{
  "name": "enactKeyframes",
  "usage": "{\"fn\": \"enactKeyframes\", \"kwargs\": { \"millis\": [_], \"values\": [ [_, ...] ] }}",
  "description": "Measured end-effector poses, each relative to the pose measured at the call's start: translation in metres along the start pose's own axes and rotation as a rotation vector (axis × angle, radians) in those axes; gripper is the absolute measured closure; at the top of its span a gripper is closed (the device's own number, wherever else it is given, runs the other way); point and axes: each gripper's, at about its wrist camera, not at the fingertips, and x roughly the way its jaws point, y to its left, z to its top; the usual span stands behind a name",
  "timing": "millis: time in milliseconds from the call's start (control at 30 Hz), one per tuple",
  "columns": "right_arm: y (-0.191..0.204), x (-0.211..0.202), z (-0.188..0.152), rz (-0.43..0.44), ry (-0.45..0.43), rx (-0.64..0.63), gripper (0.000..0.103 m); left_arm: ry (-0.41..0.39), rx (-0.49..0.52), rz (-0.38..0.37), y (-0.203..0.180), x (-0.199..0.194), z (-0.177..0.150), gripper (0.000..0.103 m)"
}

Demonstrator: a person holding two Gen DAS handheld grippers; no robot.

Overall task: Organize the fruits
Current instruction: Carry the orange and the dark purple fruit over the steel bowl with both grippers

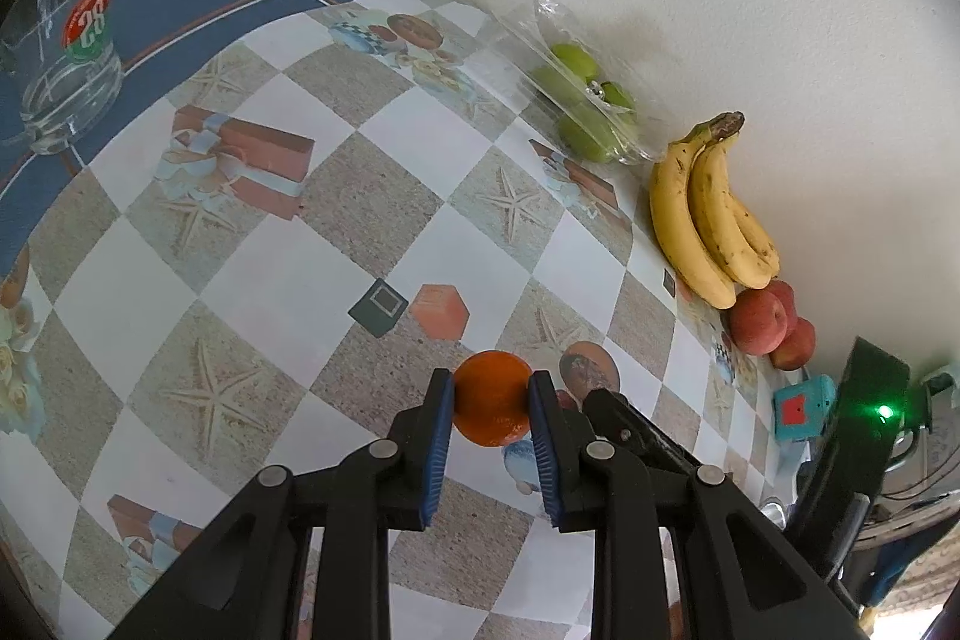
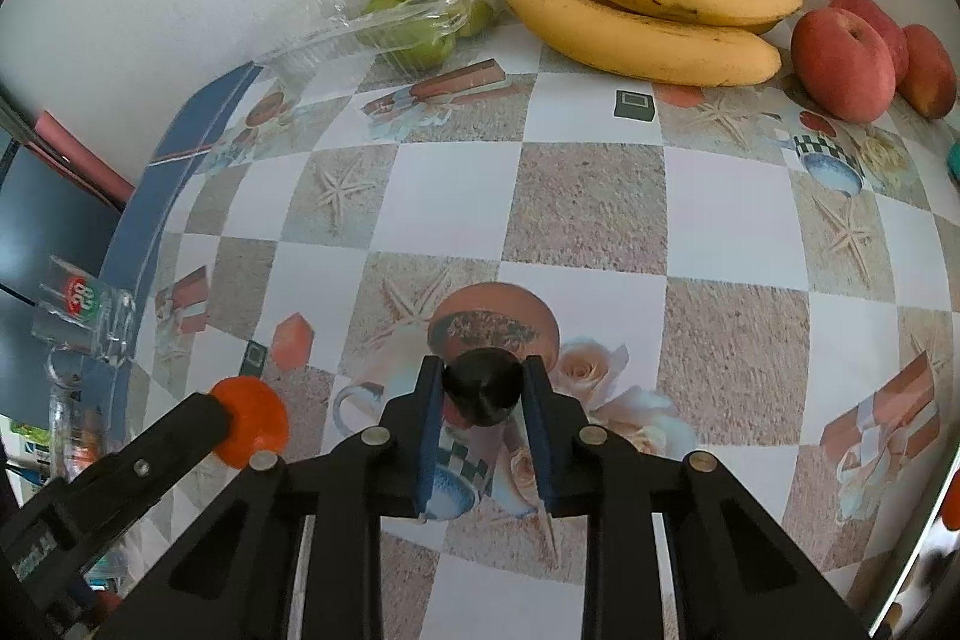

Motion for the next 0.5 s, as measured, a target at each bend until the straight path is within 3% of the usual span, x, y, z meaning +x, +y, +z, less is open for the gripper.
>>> {"fn": "enactKeyframes", "kwargs": {
  "millis": [500],
  "values": [
    [-0.019,-0.058,-0.05,-0.056,-0.041,0.006,0.076,-0.003,0.064,-0.018,-0.021,-0.02,-0.017,0.076]
  ]
}}
